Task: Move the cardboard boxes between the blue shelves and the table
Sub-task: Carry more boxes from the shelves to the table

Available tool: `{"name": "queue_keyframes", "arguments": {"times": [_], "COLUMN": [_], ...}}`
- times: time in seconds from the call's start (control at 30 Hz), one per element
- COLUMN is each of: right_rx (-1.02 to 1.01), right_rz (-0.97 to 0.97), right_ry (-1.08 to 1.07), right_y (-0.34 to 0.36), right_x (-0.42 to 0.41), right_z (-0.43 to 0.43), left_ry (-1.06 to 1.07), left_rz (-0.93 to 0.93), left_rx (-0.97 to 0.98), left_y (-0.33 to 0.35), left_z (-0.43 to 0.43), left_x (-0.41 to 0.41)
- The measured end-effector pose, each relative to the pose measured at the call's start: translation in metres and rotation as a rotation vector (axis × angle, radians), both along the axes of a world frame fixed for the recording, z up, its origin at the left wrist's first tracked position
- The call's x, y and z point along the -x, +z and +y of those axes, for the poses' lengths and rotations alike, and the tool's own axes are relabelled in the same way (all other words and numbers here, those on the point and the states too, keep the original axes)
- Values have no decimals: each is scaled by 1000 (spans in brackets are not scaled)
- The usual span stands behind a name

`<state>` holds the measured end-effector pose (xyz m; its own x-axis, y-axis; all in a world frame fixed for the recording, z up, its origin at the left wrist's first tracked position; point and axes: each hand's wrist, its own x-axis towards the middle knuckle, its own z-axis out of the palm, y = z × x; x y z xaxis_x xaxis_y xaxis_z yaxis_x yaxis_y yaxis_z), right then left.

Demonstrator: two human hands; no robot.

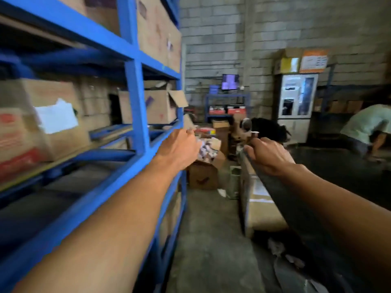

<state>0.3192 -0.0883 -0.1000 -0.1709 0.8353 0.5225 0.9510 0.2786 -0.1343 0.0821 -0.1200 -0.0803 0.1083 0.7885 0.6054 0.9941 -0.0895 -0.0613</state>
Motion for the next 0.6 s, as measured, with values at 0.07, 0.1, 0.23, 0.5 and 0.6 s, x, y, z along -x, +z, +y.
{"name": "queue_keyframes", "arguments": {"times": [0.07,0.1,0.23,0.5,0.6], "right_rx": [-6,-10,-47,-80,-36], "right_rz": [-5,-4,3,21,29], "right_ry": [97,151,341,612,688], "right_y": [4,7,21,36,35], "right_x": [47,72,168,339,389], "right_z": [-2,-3,-9,-40,-54], "left_ry": [123,186,365,691,751], "left_rz": [11,24,46,6,-3], "left_rx": [-24,-22,-34,-62,-46], "left_y": [3,5,21,35,30], "left_z": [-27,-39,-86,-158,-180], "left_x": [44,67,150,279,318]}}
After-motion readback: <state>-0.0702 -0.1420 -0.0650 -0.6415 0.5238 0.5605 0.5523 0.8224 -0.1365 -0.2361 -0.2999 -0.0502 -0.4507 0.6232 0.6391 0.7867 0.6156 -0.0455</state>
